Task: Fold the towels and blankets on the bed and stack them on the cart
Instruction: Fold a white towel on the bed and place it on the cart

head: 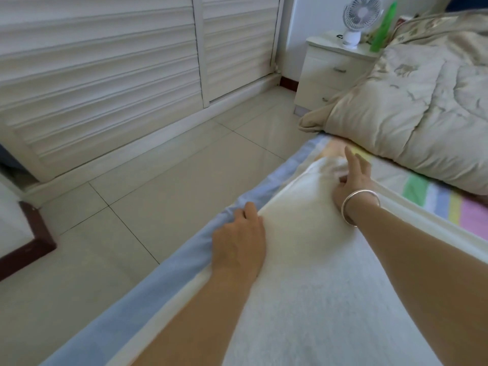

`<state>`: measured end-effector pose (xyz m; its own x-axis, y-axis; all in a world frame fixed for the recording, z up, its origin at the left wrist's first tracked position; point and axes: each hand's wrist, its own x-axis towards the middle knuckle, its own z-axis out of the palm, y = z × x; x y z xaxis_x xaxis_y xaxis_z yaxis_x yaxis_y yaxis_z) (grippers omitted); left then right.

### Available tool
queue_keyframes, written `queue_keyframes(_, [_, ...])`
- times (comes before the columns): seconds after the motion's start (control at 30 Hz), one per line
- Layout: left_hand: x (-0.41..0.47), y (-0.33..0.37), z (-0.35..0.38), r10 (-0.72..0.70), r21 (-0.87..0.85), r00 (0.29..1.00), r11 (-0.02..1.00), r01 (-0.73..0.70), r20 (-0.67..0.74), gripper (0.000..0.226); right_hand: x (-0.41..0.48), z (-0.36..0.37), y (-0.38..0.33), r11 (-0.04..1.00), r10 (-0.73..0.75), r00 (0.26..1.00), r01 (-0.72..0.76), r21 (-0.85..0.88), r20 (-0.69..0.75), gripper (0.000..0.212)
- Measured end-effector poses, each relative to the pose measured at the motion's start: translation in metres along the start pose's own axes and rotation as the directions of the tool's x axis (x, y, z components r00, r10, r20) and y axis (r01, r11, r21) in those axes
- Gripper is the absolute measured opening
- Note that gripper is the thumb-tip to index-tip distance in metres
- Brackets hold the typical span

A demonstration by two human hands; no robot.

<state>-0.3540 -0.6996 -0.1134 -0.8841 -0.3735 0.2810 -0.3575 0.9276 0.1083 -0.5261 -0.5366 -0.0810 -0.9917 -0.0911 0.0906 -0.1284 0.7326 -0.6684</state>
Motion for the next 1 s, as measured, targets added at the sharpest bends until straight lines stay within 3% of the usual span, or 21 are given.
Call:
queue_keyframes(0.07, [-0.003,-0.002,-0.003,-0.026,-0.020,0.999,0.999,0.027,0.033,0.025,-0.012,-0.002,-0.014,0.998,0.000,0.997,0.005,-0.061,0.079,0.082])
queue_keyframes(0.13, [-0.002,-0.003,-0.009,-0.076,-0.117,0.995,0.990,0.083,0.058,0.029,-0.037,-0.005,-0.028,0.971,-0.025,0.984,0.066,-0.231,0.174,0.083])
queue_keyframes(0.23, [0.002,-0.013,-0.018,-0.152,-0.369,0.958,0.899,0.237,0.243,0.028,-0.099,-0.006,-0.040,0.816,0.000,0.955,0.172,-0.551,0.297,0.055])
queue_keyframes(0.3, [-0.003,-0.032,-0.034,-0.173,-0.449,0.892,0.814,0.368,0.417,0.032,-0.157,-0.006,-0.042,0.822,0.072,0.943,0.128,-0.555,0.324,0.057])
queue_keyframes(0.4, [-0.047,-0.077,-0.074,-0.122,-0.516,0.731,0.630,0.580,0.672,0.035,-0.253,0.002,-0.055,0.814,0.071,0.918,0.172,-0.554,0.390,0.066])
queue_keyframes(0.5, [-0.116,-0.132,-0.120,-0.067,-0.382,0.482,0.519,0.765,0.874,0.045,-0.324,0.034,-0.085,0.848,0.001,0.922,0.204,-0.489,0.387,0.079])
queue_keyframes(0.6, [-0.181,-0.188,-0.160,-0.057,-0.235,0.299,0.484,0.843,0.953,0.058,-0.383,0.067,-0.130,0.924,-0.031,0.896,0.195,-0.330,0.444,0.072])
queue_keyframes(0.67, [-0.216,-0.216,-0.184,-0.080,-0.170,0.231,0.458,0.872,0.970,0.062,-0.412,0.075,-0.155,0.887,-0.020,0.843,0.264,-0.380,0.538,0.077])
queue_keyframes(0.7, [-0.232,-0.229,-0.196,-0.100,-0.142,0.208,0.449,0.882,0.973,0.062,-0.426,0.083,-0.164,0.823,-0.104,0.833,0.379,-0.424,0.544,0.081])
queue_keyframes(0.73, [-0.248,-0.240,-0.203,-0.111,-0.126,0.202,0.479,0.869,0.973,0.062,-0.439,0.084,-0.172,0.784,-0.143,0.779,0.466,-0.411,0.610,0.084])
queue_keyframes(0.8, [-0.272,-0.257,-0.215,-0.117,-0.098,0.254,0.712,0.695,0.960,0.063,-0.458,0.080,-0.183,0.785,-0.231,0.707,0.542,-0.302,0.669,0.085])
queue_keyframes(0.87, [-0.298,-0.276,-0.225,-0.045,-0.102,0.321,0.899,0.427,0.946,0.055,-0.486,0.069,-0.188,0.791,-0.324,0.740,0.554,-0.261,0.589,0.067])
queue_keyframes(0.93, [-0.325,-0.291,-0.232,-0.027,-0.100,0.335,0.929,0.356,0.942,0.047,-0.513,0.055,-0.185,0.811,-0.403,0.783,0.546,-0.211,0.474,0.051])
queue_keyframes(1.0, [-0.351,-0.302,-0.236,-0.086,-0.095,0.405,0.909,0.406,0.910,0.046,-0.543,0.047,-0.178,0.824,-0.437,0.805,0.537,-0.179,0.401,0.047])
